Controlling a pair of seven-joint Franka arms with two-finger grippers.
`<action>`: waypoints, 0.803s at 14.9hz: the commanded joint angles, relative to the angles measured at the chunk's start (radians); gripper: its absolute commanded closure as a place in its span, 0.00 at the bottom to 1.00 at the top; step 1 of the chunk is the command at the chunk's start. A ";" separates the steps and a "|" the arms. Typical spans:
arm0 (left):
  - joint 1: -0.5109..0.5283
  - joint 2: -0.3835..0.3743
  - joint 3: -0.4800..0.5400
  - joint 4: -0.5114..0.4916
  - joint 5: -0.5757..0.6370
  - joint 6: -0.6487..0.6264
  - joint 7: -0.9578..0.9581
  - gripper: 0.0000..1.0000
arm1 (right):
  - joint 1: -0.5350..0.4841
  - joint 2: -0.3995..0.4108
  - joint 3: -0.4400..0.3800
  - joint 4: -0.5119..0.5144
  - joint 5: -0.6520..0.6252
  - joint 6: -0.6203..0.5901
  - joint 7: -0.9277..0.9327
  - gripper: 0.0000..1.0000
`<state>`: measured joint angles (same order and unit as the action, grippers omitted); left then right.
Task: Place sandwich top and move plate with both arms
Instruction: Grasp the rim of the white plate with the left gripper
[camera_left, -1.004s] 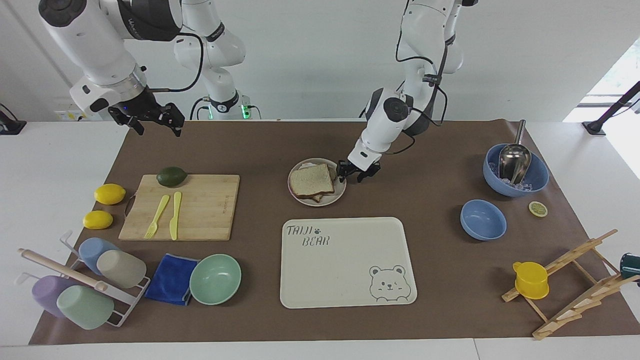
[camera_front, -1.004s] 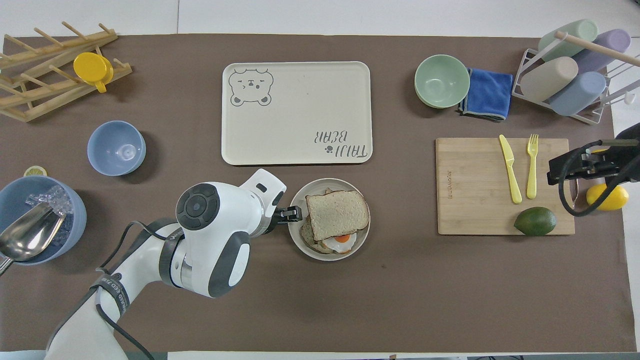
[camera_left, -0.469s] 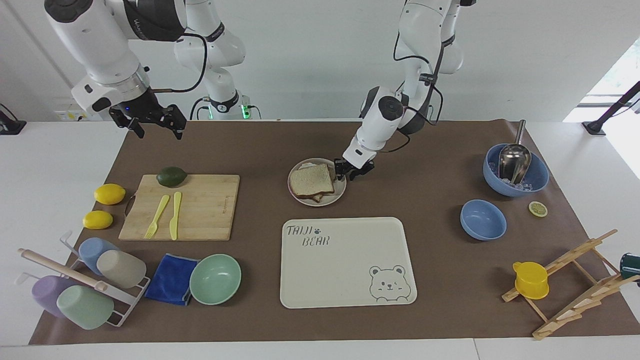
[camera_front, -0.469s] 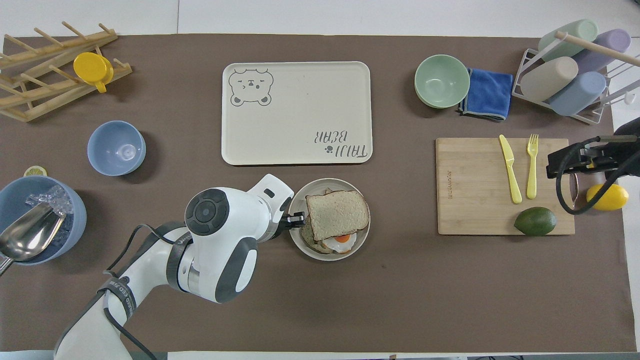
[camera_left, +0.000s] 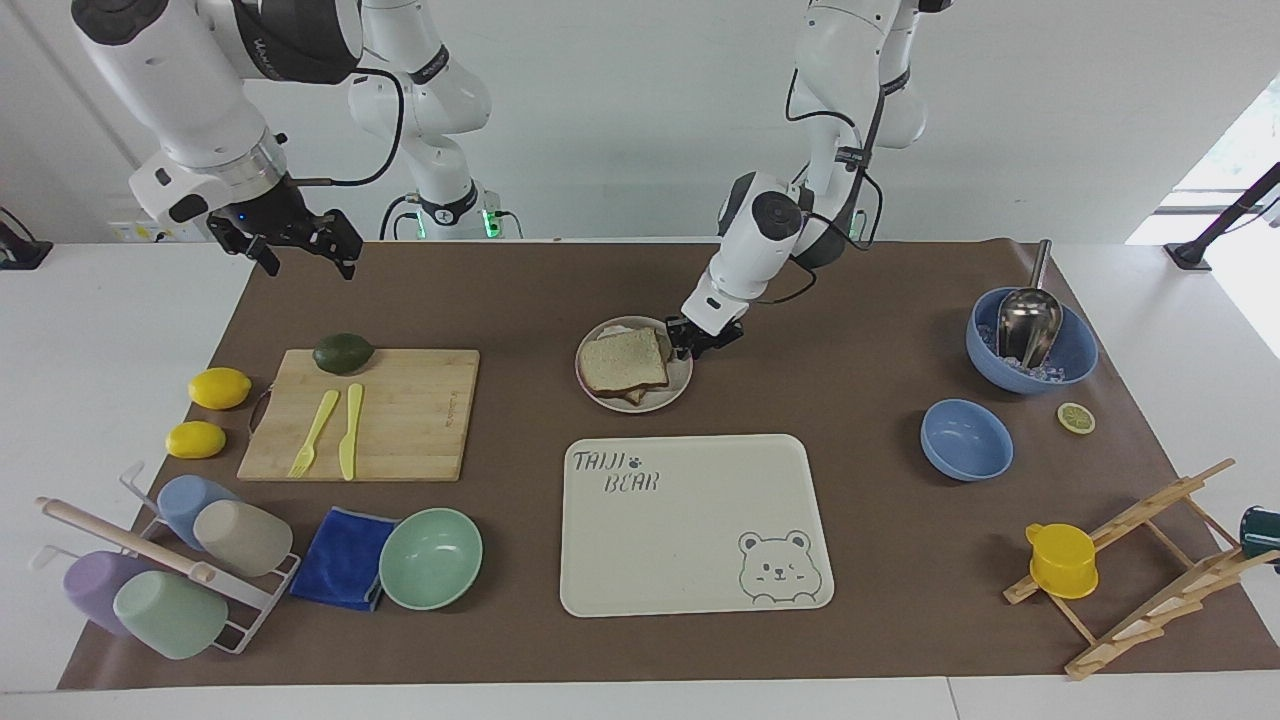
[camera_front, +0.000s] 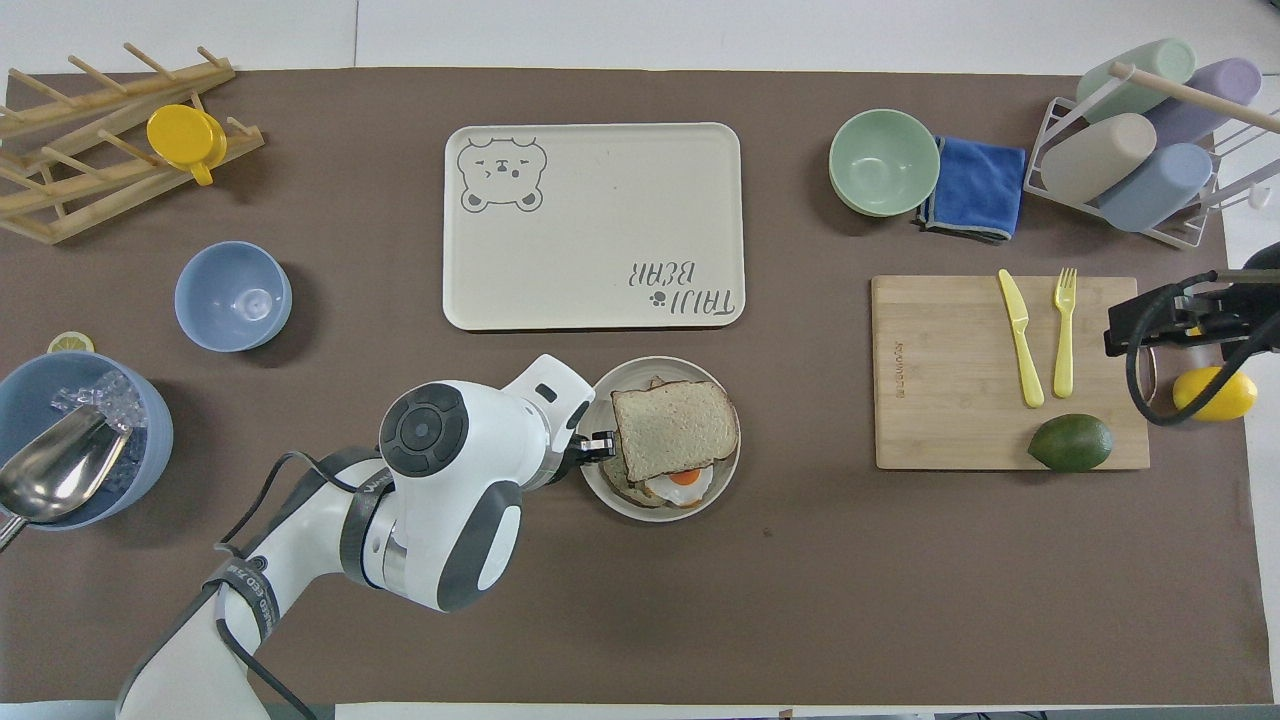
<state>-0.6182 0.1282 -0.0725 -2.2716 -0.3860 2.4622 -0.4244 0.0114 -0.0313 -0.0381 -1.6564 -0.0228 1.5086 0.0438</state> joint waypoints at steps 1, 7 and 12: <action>-0.029 -0.013 0.013 -0.026 -0.020 0.027 -0.002 0.90 | -0.027 -0.026 0.026 -0.028 0.003 0.012 -0.024 0.00; -0.014 -0.007 0.016 -0.017 -0.020 0.012 0.013 1.00 | -0.024 -0.021 0.009 -0.022 0.004 0.015 -0.022 0.00; 0.058 -0.053 0.017 0.084 -0.020 -0.177 0.065 1.00 | -0.021 -0.026 0.010 -0.026 0.004 0.010 -0.018 0.00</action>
<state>-0.6046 0.1130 -0.0611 -2.2414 -0.3920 2.4052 -0.4022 0.0055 -0.0323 -0.0368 -1.6564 -0.0228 1.5086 0.0438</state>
